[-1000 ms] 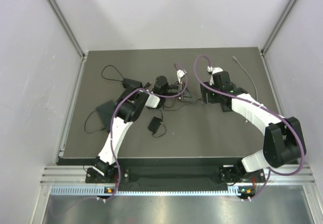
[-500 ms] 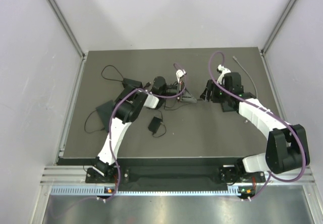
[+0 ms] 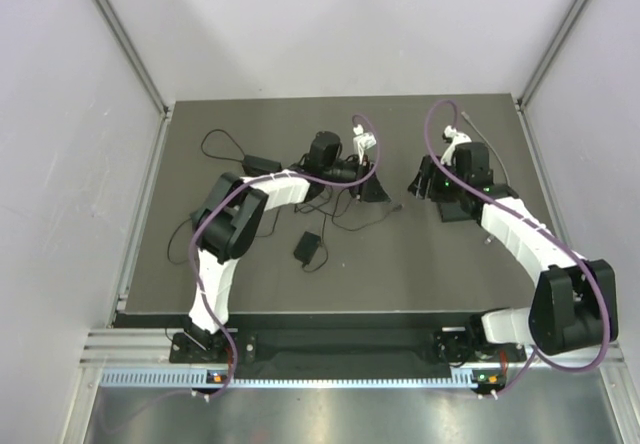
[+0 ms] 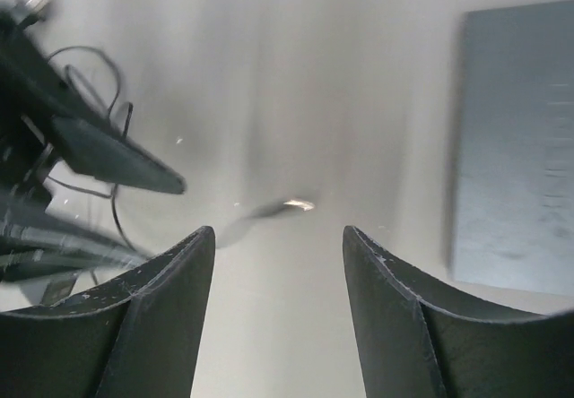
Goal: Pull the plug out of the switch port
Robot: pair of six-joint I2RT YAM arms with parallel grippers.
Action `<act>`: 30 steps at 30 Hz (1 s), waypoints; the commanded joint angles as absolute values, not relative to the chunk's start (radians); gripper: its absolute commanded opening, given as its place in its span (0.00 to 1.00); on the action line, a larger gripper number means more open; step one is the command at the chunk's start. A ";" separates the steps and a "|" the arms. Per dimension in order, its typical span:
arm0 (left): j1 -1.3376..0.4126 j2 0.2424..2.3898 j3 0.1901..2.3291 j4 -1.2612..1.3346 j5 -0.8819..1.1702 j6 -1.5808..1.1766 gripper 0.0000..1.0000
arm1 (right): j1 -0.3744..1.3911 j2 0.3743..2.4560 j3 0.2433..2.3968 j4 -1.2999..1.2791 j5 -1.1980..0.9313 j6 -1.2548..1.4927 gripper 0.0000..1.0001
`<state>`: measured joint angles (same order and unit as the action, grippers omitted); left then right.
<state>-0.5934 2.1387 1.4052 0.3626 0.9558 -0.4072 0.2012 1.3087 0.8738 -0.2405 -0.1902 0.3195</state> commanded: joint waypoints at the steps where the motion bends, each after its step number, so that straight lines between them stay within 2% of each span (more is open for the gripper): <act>1: -0.592 2.043 1.349 0.252 0.884 -0.213 0.58 | 0.160 1.256 0.940 -0.267 -0.172 0.287 0.59; 4: -0.580 1.981 1.290 0.360 0.865 -0.235 0.62 | 0.137 1.261 0.946 -0.262 -0.201 0.279 0.61; 7: -0.578 1.893 1.203 0.402 0.801 -0.227 0.65 | 0.135 1.305 0.953 -0.235 -0.271 0.273 0.68; 12: -0.571 1.690 1.077 0.400 0.576 -0.143 0.65 | 0.158 1.411 0.969 -0.158 -0.442 0.302 0.88; 15: -0.569 1.559 0.964 0.463 0.363 -0.133 0.65 | 0.204 1.474 0.983 -0.101 -0.469 0.310 1.00; 16: -0.569 1.530 0.913 0.481 0.241 -0.135 0.64 | 0.222 1.520 0.995 -0.100 -0.472 0.308 1.00; 19: -0.569 1.442 0.818 0.575 0.065 -0.141 0.64 | 0.297 1.618 1.054 -0.081 -0.498 0.308 1.00; 26: -0.566 1.402 0.773 0.601 -0.138 -0.181 0.63 | 0.386 1.756 1.110 0.038 -0.535 0.342 1.00; 30: -0.561 1.393 0.752 0.617 -0.163 -0.193 0.63 | 0.428 1.793 1.121 0.043 -0.526 0.336 1.00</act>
